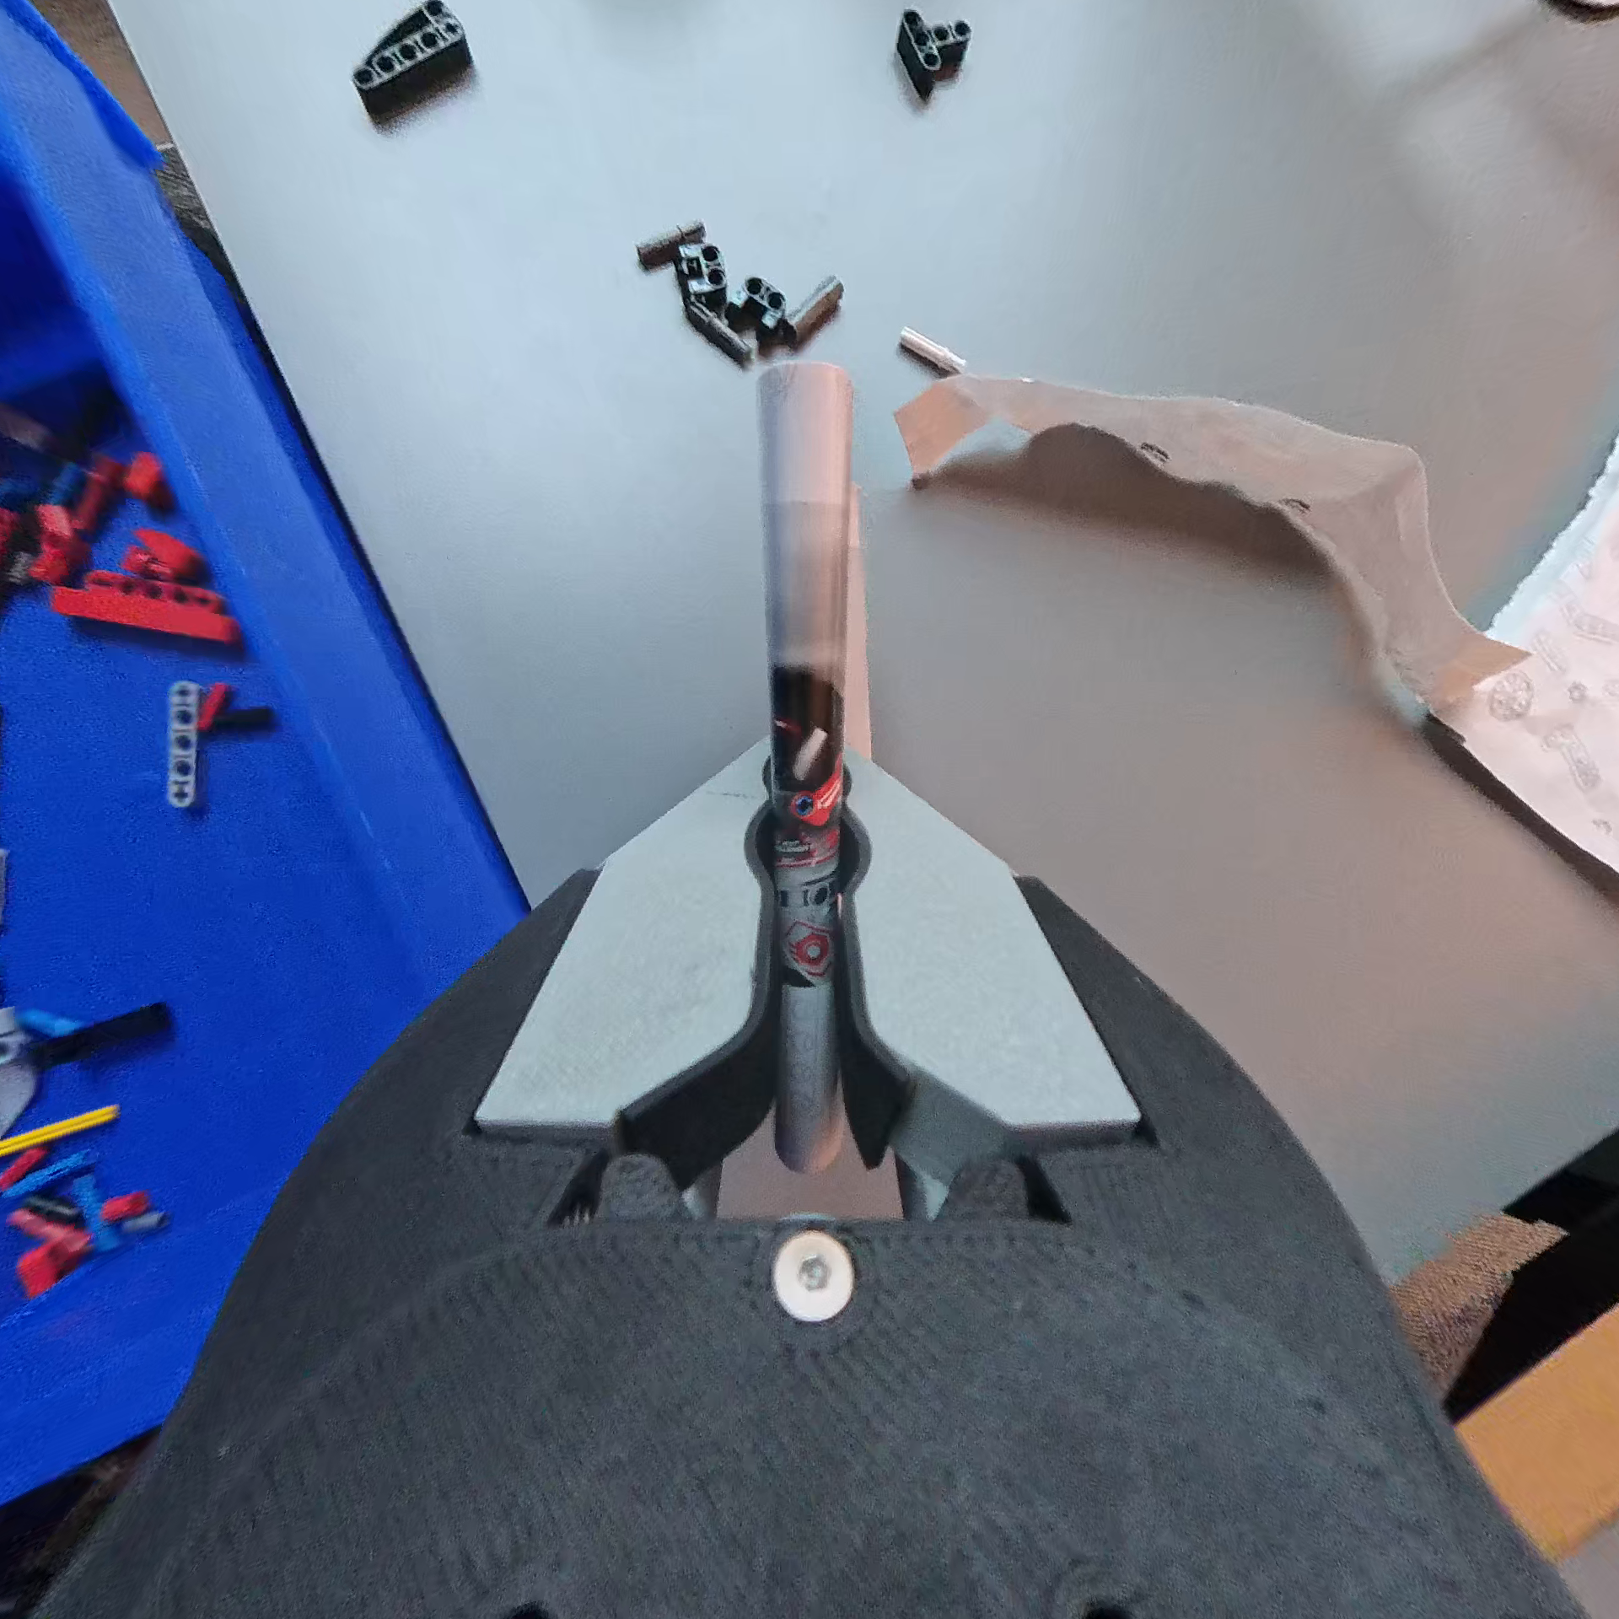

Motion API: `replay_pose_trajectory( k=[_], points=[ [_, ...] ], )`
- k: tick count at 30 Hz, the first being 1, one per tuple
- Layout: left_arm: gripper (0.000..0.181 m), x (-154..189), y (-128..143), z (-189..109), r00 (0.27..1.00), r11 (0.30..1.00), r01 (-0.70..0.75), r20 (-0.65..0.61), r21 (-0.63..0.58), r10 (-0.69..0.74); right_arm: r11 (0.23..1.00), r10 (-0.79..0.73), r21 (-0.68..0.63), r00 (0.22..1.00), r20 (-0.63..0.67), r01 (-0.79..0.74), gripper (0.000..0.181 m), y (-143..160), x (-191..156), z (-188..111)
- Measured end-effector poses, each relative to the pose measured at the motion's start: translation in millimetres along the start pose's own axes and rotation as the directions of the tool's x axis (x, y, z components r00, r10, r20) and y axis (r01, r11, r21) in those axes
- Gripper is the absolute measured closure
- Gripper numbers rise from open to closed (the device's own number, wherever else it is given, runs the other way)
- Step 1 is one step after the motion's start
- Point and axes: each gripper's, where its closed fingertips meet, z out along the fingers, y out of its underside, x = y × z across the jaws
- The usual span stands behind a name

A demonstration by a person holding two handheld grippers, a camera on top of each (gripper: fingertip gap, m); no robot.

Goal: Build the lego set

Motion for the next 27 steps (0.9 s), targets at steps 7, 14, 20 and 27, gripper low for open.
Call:
replay_pose_trajectory(
  k=[7, 14, 20, 27],
  points=[
    [0.113, -4, 6, -5, 0.998, 0.999, 0.021, -0.055, 0.050, -0.018, 0.996, -0.043, 0.079, 0.993, 0.109, 0.035, 0.179, -17, -39, 20],
    [0.113, -12, 5, 0, 0.998, 0.998, -0.006, -0.064, 0.068, 0.011, 0.997, -0.052, 0.071, 0.989, 0.142, 0.042, 0.178, -17, -50, 31],
    [0.113, -22, 14, -29, 1.000, 0.999, 0.009, -0.013, 0.053, -0.008, 0.994, -0.052, 0.101, 0.991, 0.119, 0.040, 0.179, -28, -41, 21],
    [0.113, -31, 31, -50, 0.998, 0.996, 0.057, -0.035, 0.075, -0.054, 0.991, -0.030, 0.134, 0.994, 0.109, 0.015, 0.179, -36, -38, 26]
  ],
)
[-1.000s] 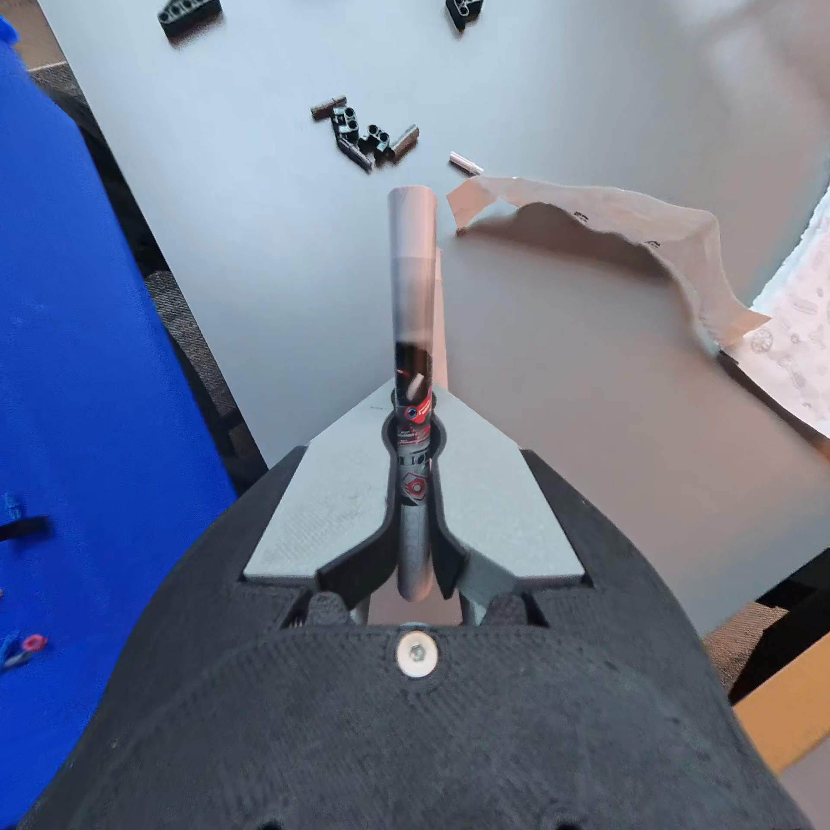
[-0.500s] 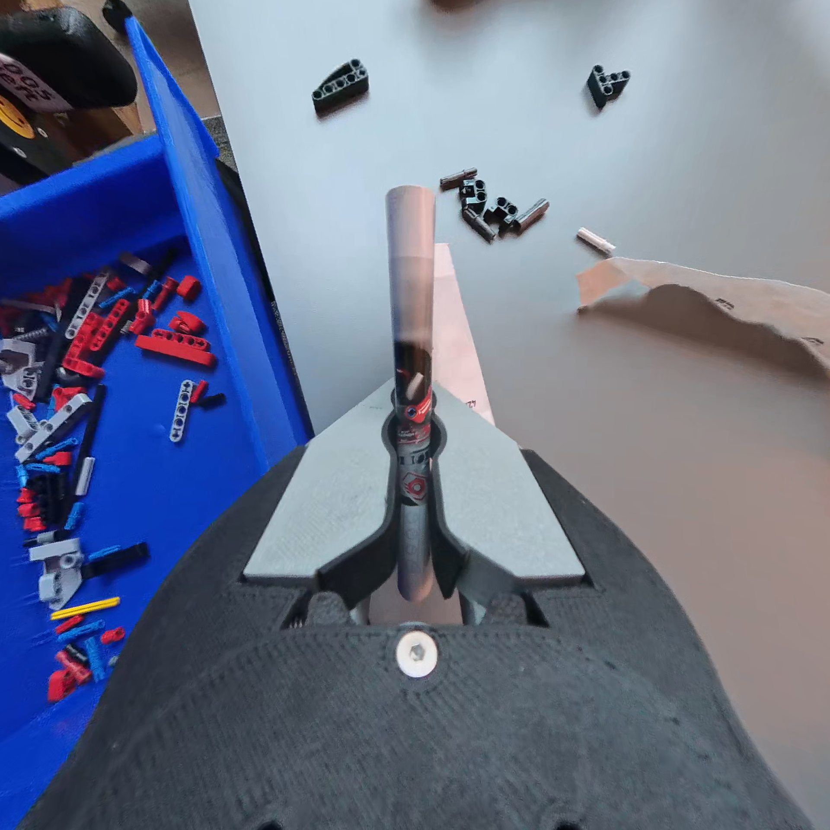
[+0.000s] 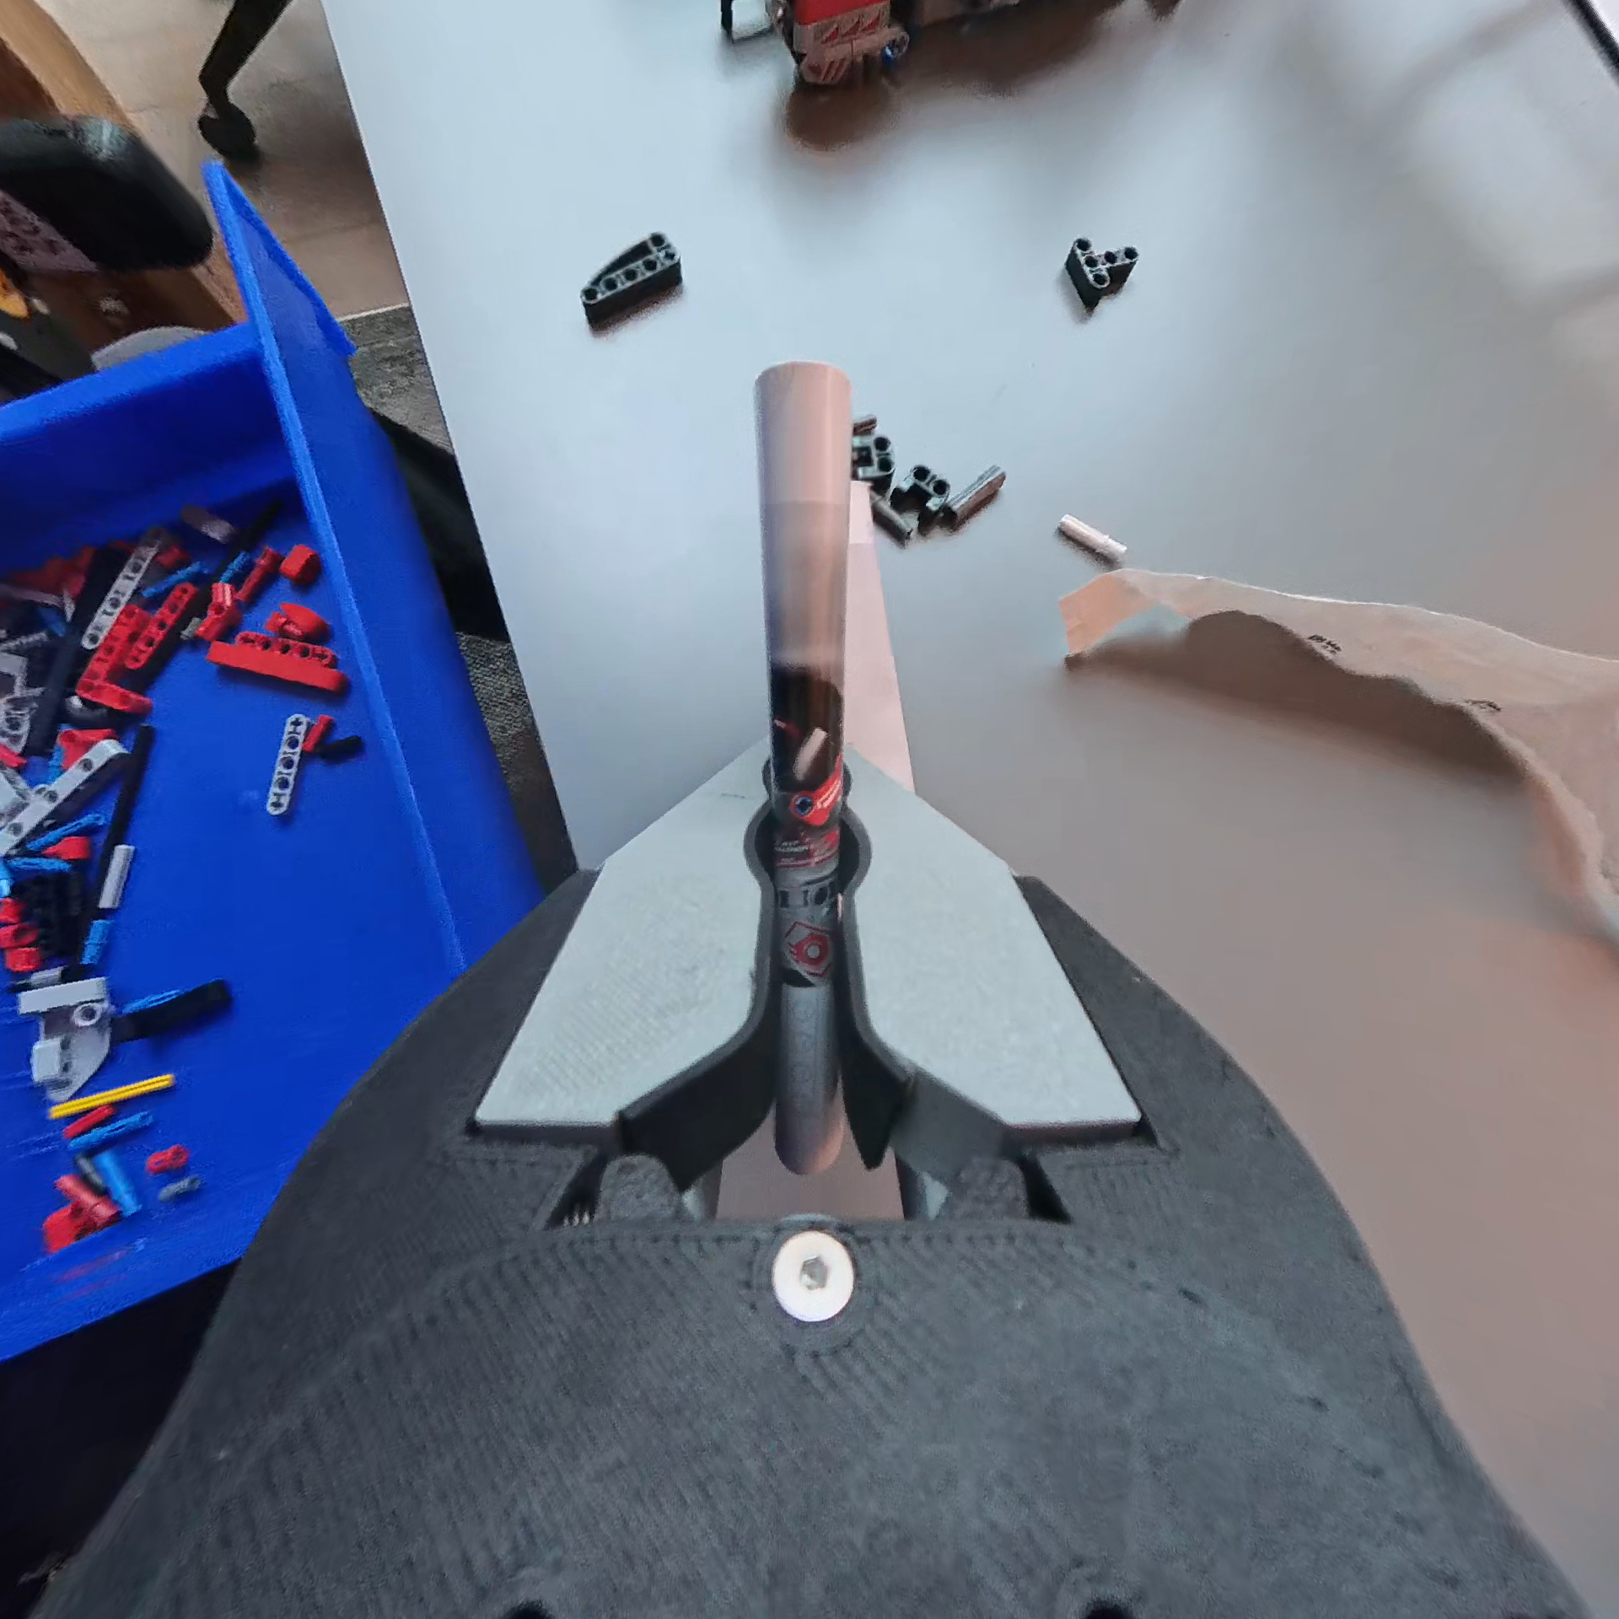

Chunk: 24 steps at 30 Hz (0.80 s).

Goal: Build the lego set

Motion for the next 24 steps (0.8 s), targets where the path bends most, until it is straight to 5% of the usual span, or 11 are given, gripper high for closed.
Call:
replay_pose_trajectory(
  k=[17, 24],
  points=[
    [0.114, -38, 14, -27, 0.999, 0.995, 0.011, 0.043, -0.099, -0.006, 0.998, -0.047, -0.052, 0.994, -0.094, 0.043, 0.179, -24, 20, 22],
    [0.115, -47, 2, -39, 0.998, 0.998, -0.037, 0.050, -0.053, 0.039, 0.981, -0.126, -0.179, 0.950, -0.285, 0.077, 0.179, -30, 64, 31]
  ],
)
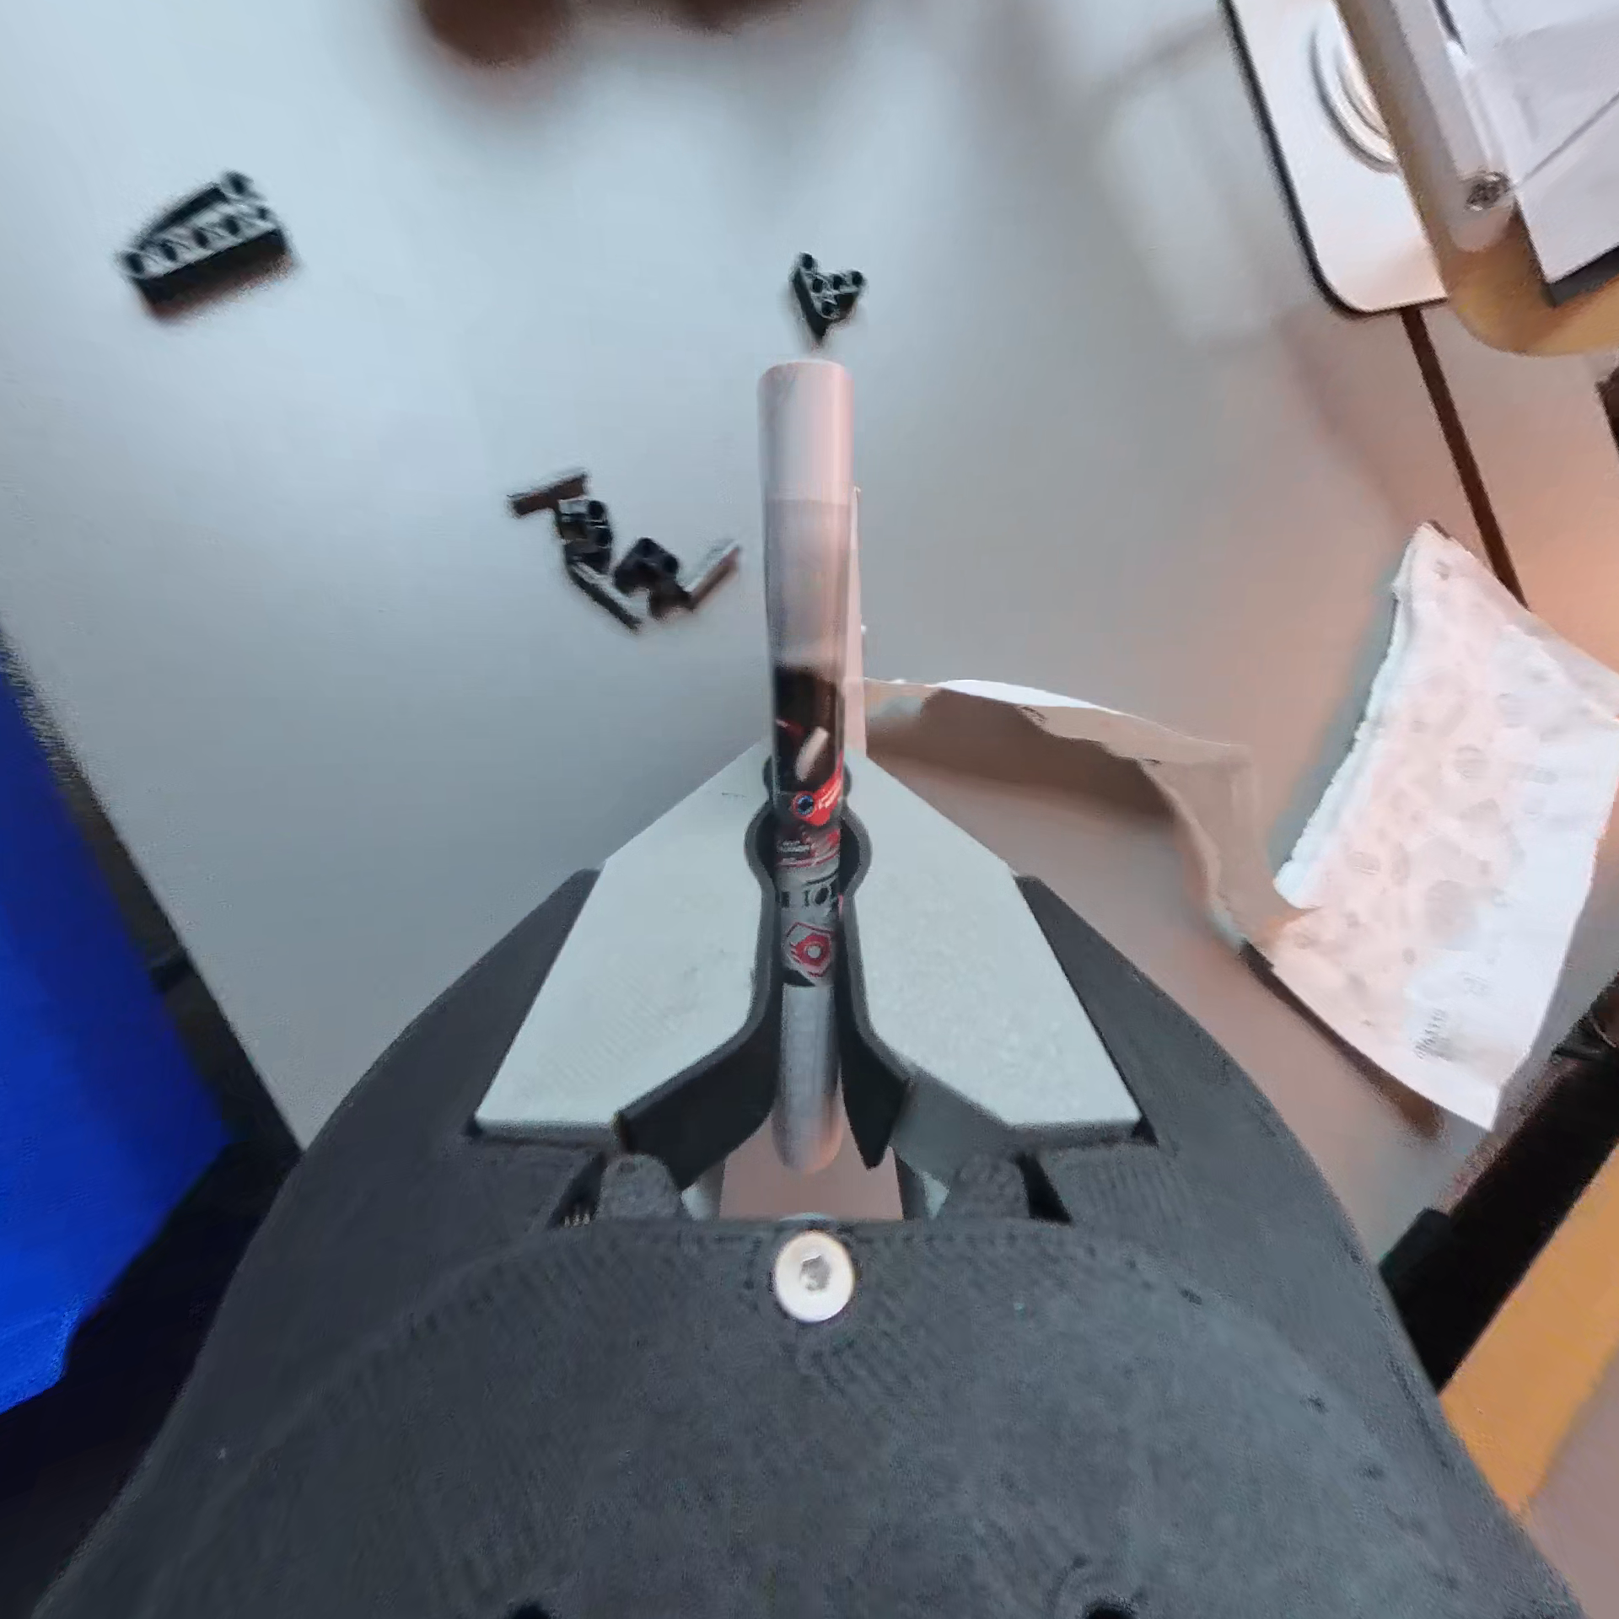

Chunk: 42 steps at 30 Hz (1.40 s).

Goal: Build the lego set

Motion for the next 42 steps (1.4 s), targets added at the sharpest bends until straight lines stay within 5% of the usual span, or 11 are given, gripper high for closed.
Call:
replay_pose_trajectory(
  k=[5, 15, 21, 26, 32, 42],
  points=[
    [0.116, -7, 0, -1, 0.999, 0.999, 0.041, -0.024, -0.010, -0.041, 0.998, -0.035, -0.055, 0.999, 0.011, 0.036, 0.179, -10, 4, 26],
    [0.116, -25, -9, -19, 0.996, 0.996, 0.082, -0.034, 0.044, -0.080, 0.980, -0.169, -0.111, 0.984, -0.051, 0.163, 0.179, -84, 50, 82],
    [0.116, -35, -17, -22, 0.995, 0.994, 0.092, -0.039, 0.056, -0.090, 0.947, -0.248, -0.204, 0.969, 0.019, 0.247, 0.179, -86, 43, 125],
    [0.116, -29, -22, -21, 0.992, 0.994, 0.090, -0.095, 0.066, -0.084, 0.918, -0.340, -0.158, 0.927, 0.161, 0.364, 0.179, -79, 11, 109],
    [0.116, -27, -25, -22, 0.996, 0.997, 0.051, -0.078, 0.060, -0.047, 0.965, -0.240, -0.095, 0.970, 0.042, 0.243, 0.179, -90, 39, 66],
    [0.116, -35, -32, -23, 0.993, 0.995, 0.077, -0.092, 0.068, -0.071, 0.908, -0.375, -0.133, 0.912, 0.165, 0.397, 0.179, -90, -40, 98]
  ],
)
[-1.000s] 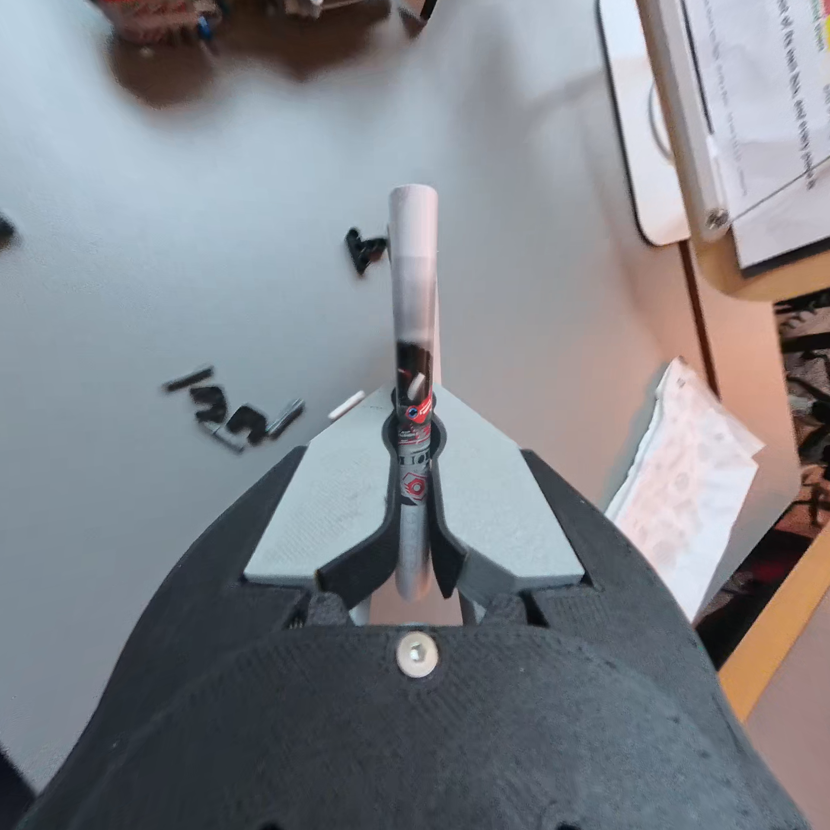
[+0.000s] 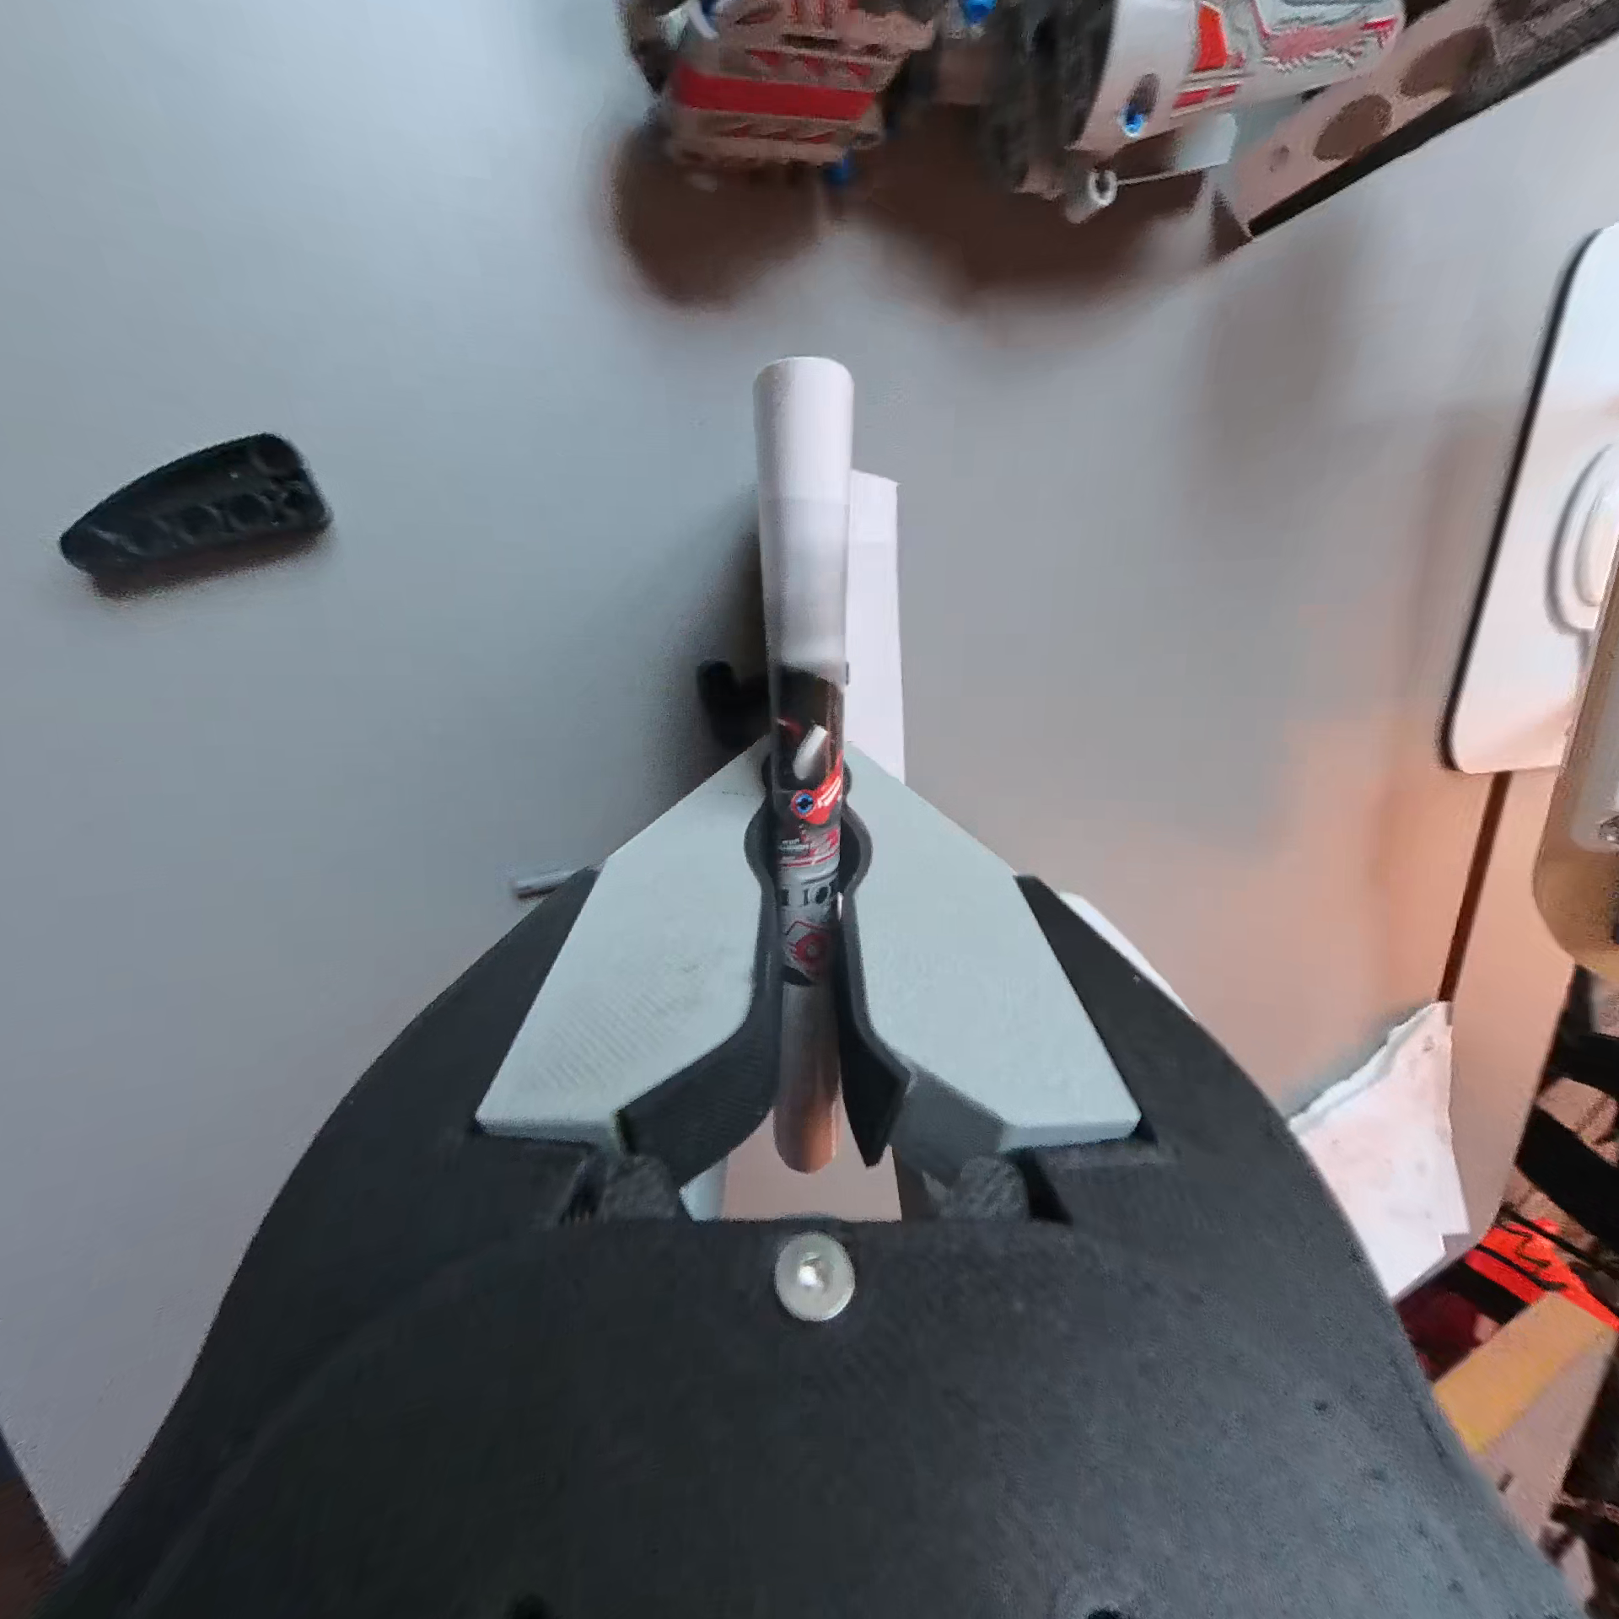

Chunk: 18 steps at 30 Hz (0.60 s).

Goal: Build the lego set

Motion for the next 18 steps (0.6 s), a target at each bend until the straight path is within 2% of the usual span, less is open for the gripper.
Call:
replay_pose_trajectory(
  k=[4, 9, 13, 18],
  points=[
    [0.116, 0, 0, 0, 1.000, 1.000, 0.007, -0.015, -0.001, -0.007, 0.999, 0.015, 0.032, 1.000, -0.005, -0.015, 0.179, 1, -9, -20],
    [0.116, -4, 1, 3, 1.000, 1.000, 0.012, -0.018, -0.016, -0.012, 0.992, 0.120, 0.035, 0.990, -0.066, -0.118, 0.179, 31, 4, -49],
    [0.117, -6, 15, 9, 0.999, 0.999, 0.034, -0.016, -0.031, -0.034, 0.990, 0.141, 0.029, 0.987, -0.074, -0.139, 0.179, 55, -9, -59],
    [0.117, -9, 8, 7, 0.999, 1.000, 0.026, 0.023, 0.005, -0.026, 0.983, 0.181, 0.053, 0.979, -0.089, -0.177, 0.179, 64, -9, -64]
  ],
)
